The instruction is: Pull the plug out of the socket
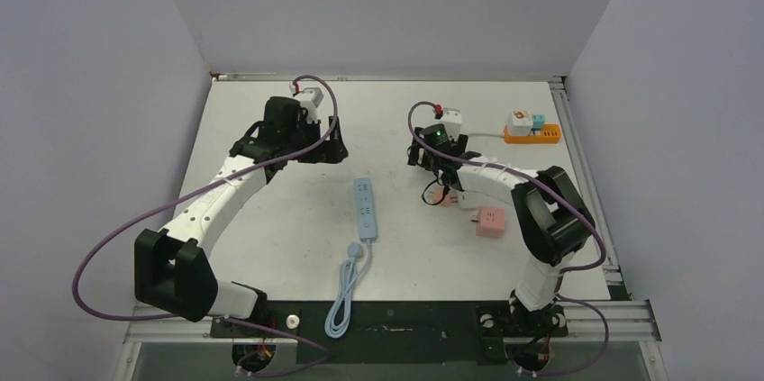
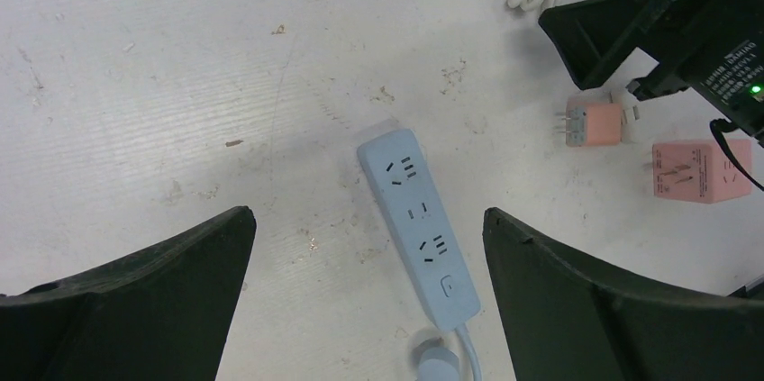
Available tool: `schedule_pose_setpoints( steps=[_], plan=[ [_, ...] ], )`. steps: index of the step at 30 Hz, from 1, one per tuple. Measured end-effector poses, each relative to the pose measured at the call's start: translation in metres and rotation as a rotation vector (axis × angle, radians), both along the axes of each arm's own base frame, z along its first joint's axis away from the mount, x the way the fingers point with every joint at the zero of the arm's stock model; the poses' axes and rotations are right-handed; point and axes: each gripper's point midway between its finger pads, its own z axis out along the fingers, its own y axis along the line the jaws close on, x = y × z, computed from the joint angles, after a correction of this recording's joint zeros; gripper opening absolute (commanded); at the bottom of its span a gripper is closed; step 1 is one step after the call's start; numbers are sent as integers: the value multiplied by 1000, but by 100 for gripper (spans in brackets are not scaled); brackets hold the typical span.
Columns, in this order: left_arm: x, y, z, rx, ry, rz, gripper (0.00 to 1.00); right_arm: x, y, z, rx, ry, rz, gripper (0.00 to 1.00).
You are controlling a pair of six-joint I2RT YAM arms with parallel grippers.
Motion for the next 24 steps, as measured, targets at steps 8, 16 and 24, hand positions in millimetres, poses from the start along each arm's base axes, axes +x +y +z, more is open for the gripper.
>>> schedule_pose_setpoints(
  steps=[8,16,24],
  plan=[
    [-6,-8,4,-4,-11,-26,95,14,3,-27,-48,59,-30,78],
    [-8,-11,8,-12,-19,-39,95,32,-3,-23,-42,45,-92,78],
    [-9,-12,8,-17,-17,-45,95,54,-4,-26,-49,30,-154,74]
  ],
)
